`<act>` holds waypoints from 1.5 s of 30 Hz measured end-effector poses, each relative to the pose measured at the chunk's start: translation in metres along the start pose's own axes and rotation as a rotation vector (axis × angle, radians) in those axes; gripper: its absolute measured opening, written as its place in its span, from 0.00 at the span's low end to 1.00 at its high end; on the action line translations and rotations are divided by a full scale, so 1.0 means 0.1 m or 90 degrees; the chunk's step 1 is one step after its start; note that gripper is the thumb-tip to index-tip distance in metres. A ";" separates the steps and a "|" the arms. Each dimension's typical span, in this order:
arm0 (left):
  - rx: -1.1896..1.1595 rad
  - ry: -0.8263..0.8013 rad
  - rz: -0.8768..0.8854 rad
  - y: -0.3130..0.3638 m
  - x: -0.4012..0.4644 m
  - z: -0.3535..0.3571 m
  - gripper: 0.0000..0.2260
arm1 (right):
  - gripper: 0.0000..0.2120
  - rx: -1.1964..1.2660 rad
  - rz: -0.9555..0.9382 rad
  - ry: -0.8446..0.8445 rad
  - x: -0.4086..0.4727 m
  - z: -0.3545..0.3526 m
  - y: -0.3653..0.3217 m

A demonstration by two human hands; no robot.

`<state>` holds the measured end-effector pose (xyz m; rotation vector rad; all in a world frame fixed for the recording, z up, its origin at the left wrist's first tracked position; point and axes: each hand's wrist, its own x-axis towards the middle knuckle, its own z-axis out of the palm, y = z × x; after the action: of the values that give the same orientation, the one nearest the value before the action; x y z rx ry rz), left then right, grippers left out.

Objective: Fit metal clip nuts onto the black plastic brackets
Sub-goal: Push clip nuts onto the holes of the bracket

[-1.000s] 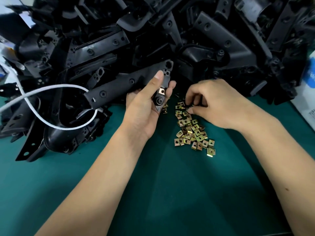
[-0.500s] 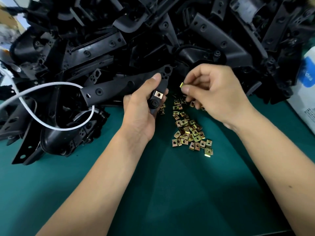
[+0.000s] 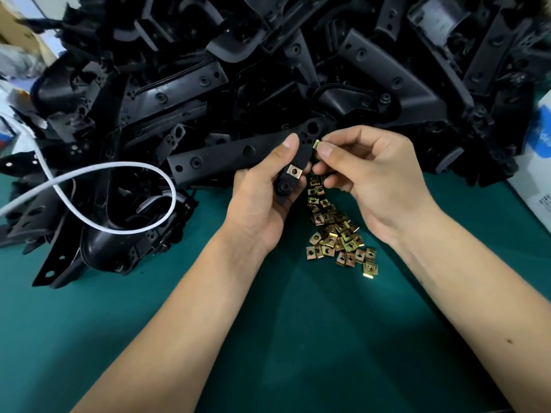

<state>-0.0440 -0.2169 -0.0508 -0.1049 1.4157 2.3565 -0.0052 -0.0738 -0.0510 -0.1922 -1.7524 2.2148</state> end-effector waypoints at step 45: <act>0.445 -0.252 0.152 -0.08 -0.49 1.12 0.13 | 0.12 0.063 -0.095 0.256 -0.73 -0.89 -0.85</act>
<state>0.0186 -0.1313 0.0101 0.7077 2.0045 1.7599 0.1034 0.0025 0.0027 -0.4363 -1.3919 1.9826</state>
